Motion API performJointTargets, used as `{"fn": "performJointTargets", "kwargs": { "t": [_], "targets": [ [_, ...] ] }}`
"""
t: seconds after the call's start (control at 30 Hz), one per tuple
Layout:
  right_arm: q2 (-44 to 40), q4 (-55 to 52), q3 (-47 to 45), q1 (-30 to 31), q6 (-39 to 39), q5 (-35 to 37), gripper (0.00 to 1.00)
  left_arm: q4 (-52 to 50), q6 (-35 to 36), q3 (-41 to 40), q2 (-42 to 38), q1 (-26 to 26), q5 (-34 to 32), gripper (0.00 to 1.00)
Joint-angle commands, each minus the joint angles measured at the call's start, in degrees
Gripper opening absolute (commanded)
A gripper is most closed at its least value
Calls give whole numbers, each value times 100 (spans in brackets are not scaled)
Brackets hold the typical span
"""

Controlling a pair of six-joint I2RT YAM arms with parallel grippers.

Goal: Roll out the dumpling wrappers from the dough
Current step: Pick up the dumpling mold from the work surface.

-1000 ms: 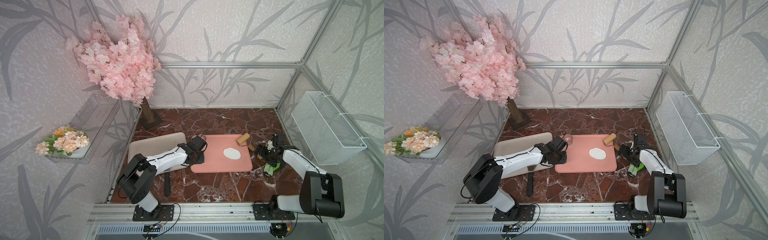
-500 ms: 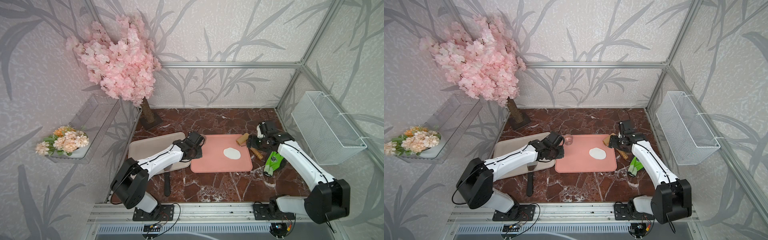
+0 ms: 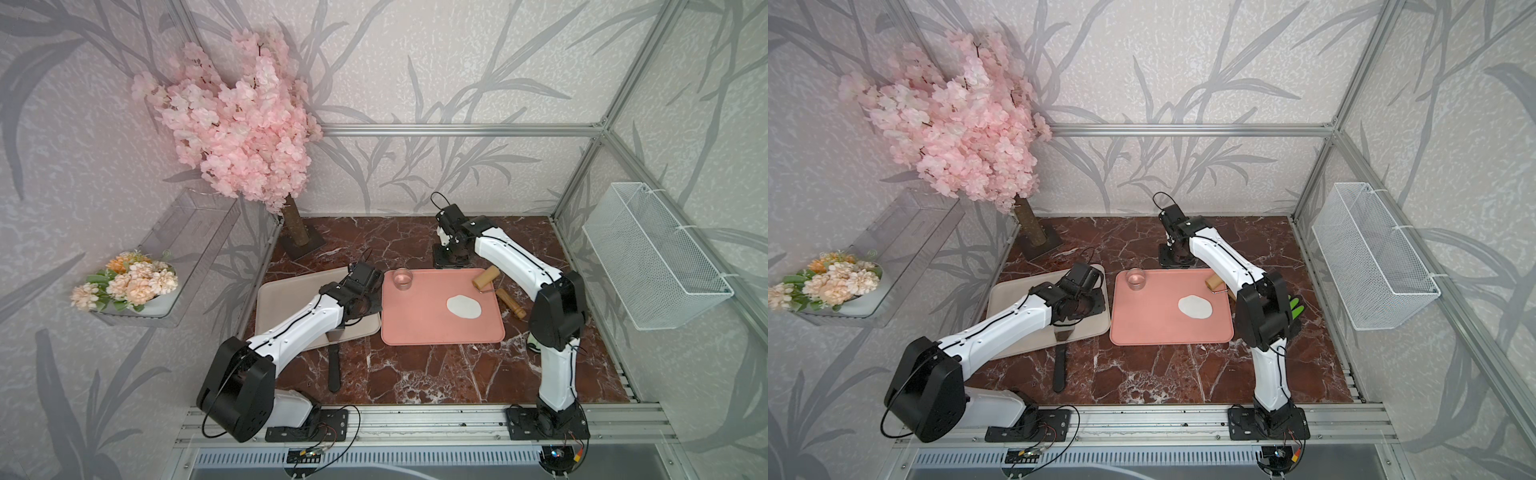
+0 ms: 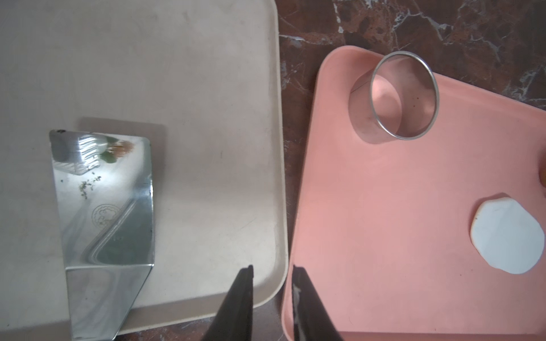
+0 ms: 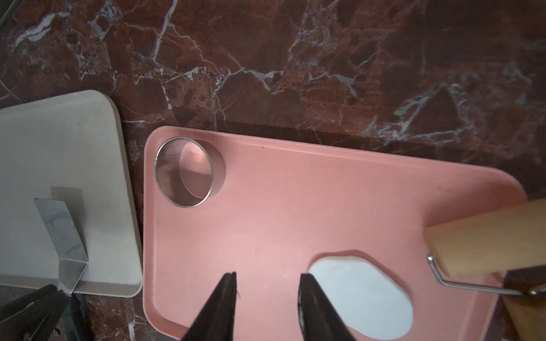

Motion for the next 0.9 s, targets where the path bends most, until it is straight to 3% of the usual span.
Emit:
{"fn": "performJointTargets", "kwargs": {
  "t": [0.0,0.5,0.87],
  "targets": [
    [471,-672,696,108,93,-158,38,15,13,-99,-165,111,56,26],
    [2609,-1625,3421,387,355,-307,34,167,128,-304,-178,221,321,26],
    [3058,-1676,3749,448,432,-414,33,241,131,-364,-128,231,434,26]
  ]
}}
